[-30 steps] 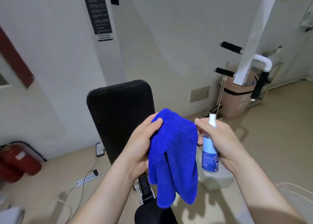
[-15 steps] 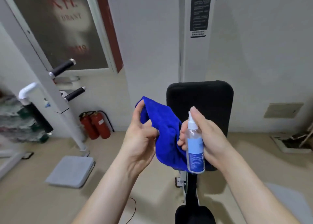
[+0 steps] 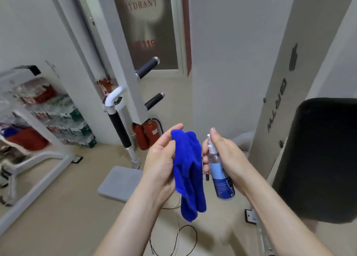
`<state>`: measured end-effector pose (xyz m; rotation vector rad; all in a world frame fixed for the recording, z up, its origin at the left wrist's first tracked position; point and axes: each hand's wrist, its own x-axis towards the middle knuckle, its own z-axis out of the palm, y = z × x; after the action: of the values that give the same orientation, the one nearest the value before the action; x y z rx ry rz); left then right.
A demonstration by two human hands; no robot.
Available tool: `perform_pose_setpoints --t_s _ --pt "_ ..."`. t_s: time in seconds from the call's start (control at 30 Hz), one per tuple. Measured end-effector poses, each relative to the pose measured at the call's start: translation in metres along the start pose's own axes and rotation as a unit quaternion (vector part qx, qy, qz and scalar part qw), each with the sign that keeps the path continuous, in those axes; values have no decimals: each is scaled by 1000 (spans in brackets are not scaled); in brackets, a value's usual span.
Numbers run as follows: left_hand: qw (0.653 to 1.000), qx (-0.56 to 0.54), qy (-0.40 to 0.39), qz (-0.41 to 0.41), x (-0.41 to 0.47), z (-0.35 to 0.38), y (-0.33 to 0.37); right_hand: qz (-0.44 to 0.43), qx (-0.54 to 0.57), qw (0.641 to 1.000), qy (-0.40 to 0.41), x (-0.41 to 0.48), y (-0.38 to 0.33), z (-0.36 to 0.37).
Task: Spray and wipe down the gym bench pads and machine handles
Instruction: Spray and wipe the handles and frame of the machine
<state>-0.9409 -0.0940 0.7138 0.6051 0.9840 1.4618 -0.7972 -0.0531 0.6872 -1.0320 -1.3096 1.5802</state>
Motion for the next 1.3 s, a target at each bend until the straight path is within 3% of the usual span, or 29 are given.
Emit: perform_pose_setpoints --t_s 0.23,0.4,0.63,0.8,1.07,1.23,1.3 --pt "989 -11 133 57 44 -82 31 9 6 1000 -22 71 21 80" --pt "973 54 177 137 62 -123 53 -2 -42 997 -70 116 40 122" --pt "966 10 202 160 95 -185 81 36 -59 992 -102 149 51 170" --pt "979 6 152 138 128 -227 107 4 -48 997 -65 177 63 215" --pt "995 54 -54 61 182 -286 139 -33 -4 998 46 201 75 267" --pt "973 109 -202 26 213 -268 148 -17 47 993 108 201 78 282" --pt "974 42 -220 -24 217 -252 143 -20 60 989 132 201 78 280"
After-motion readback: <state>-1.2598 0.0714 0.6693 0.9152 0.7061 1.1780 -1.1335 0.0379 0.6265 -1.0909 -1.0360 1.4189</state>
